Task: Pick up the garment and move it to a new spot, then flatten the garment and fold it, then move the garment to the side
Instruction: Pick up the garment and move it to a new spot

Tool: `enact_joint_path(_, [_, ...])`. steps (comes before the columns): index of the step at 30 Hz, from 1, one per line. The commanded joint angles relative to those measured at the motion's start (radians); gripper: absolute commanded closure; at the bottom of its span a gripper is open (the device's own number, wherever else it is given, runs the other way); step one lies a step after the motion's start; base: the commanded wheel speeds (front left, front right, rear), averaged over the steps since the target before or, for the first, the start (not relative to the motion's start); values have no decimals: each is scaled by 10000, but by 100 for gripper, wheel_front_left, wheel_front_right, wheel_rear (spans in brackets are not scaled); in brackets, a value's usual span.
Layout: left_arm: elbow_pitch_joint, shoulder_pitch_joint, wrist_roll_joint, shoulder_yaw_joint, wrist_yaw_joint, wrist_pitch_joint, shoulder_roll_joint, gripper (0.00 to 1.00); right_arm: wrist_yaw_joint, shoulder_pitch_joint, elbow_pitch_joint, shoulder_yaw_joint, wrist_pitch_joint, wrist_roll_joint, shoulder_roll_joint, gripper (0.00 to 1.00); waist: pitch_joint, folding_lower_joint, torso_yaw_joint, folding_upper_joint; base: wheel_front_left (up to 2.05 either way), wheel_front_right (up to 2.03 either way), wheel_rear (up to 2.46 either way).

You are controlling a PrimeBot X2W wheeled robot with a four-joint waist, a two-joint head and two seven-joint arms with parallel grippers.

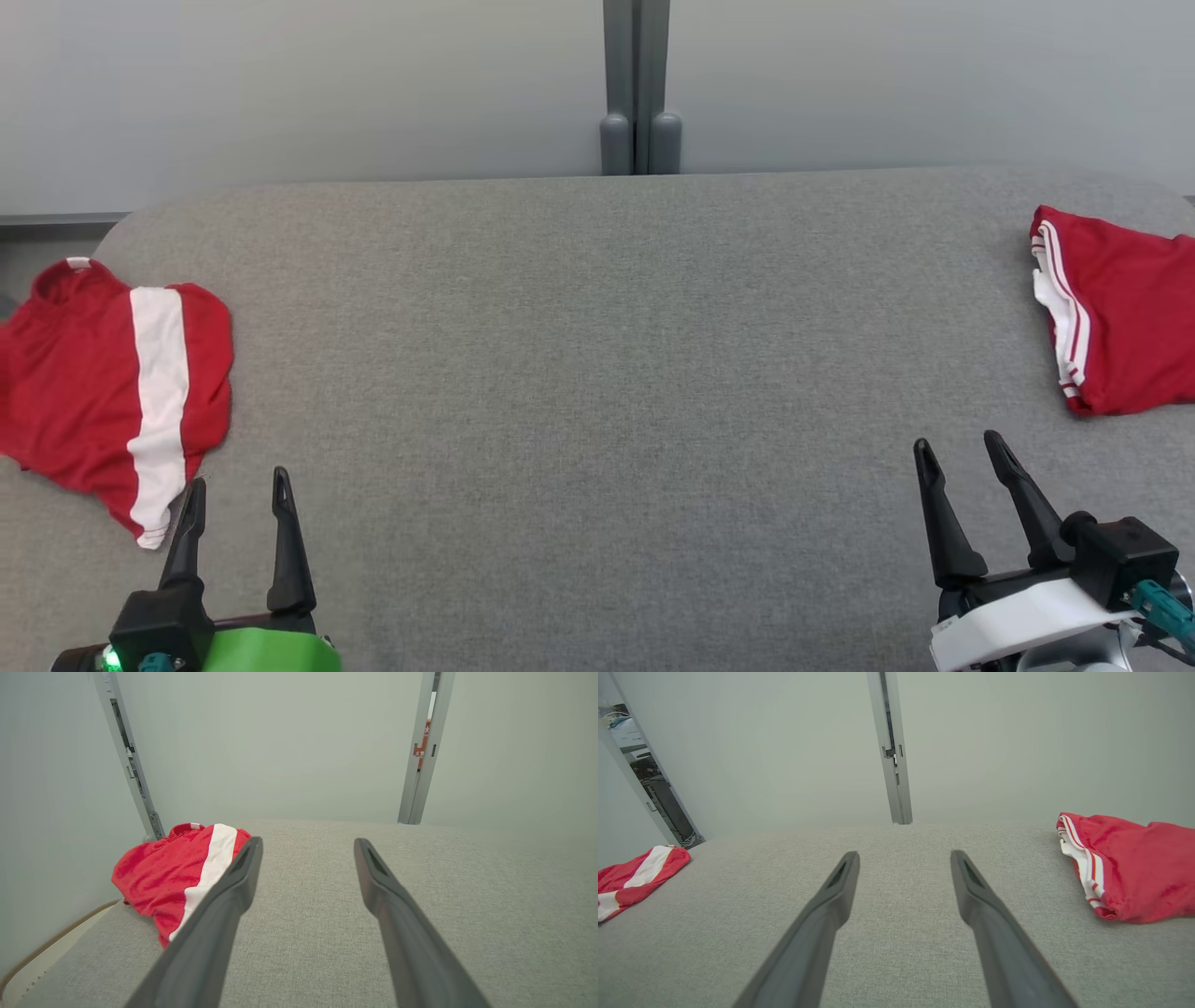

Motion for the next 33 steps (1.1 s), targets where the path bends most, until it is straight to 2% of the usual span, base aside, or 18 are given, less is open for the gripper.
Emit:
enact_joint_path(1, [-29, 14, 55, 30, 16, 2, 41, 0, -14, -14, -12, -15, -24, 44, -14, 0, 66, 0, 340, 0, 0, 0, 0])
enact_joint_path(22, [-288, 249, -81, 231, 106, 2, 3, 0, -14, -48, -71, 53, 23, 13, -113, 0, 393, 0, 3187, 0, 0, 0, 0])
enact_joint_path(33, [-381, 363, -105, 319, 144, 2, -73, 0, -16, -11, -114, 104, 109, 11, -163, 0, 451, 0, 4196, 0, 0, 0, 0])
